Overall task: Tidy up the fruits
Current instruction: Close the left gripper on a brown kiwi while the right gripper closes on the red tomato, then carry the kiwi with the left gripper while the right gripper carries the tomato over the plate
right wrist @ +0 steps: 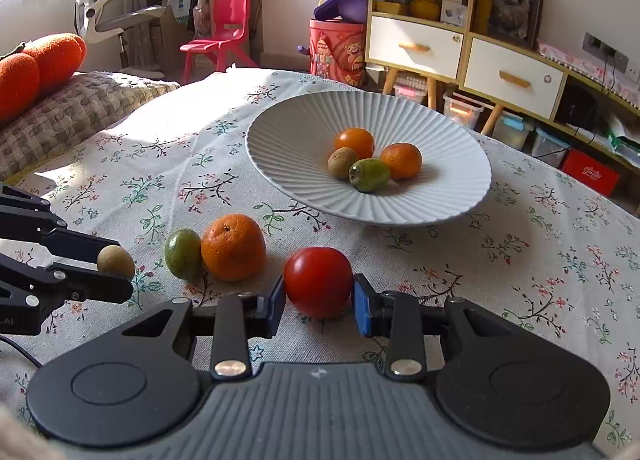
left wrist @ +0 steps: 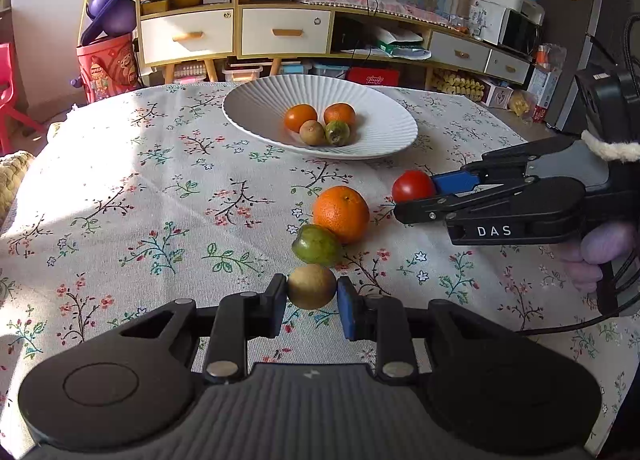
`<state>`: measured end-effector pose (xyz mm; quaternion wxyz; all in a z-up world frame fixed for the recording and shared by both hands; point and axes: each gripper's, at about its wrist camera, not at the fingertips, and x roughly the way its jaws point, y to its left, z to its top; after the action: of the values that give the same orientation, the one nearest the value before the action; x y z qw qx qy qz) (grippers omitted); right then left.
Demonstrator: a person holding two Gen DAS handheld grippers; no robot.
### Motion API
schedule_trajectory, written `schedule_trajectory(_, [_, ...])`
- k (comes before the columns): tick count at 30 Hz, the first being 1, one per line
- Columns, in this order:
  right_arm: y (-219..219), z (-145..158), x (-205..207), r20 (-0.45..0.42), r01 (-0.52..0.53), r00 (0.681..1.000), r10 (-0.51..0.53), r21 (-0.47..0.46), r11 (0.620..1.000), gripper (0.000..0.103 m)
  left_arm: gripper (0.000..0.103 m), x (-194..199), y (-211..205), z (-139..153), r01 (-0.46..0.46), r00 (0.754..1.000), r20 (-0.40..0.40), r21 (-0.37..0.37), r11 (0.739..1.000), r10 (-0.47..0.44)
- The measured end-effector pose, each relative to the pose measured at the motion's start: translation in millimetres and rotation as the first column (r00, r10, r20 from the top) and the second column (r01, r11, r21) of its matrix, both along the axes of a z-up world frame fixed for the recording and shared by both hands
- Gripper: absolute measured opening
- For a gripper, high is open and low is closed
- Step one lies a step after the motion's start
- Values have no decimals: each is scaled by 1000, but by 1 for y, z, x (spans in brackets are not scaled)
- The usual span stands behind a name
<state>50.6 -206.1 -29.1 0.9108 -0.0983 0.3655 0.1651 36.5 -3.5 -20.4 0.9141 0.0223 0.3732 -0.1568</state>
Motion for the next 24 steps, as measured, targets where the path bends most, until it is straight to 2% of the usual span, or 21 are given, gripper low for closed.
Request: schedule_trajectory(24, [-19,26,5,65,52,996,-55,45,998,32,11,42,-23,29,-24,993,116,1,1000,24])
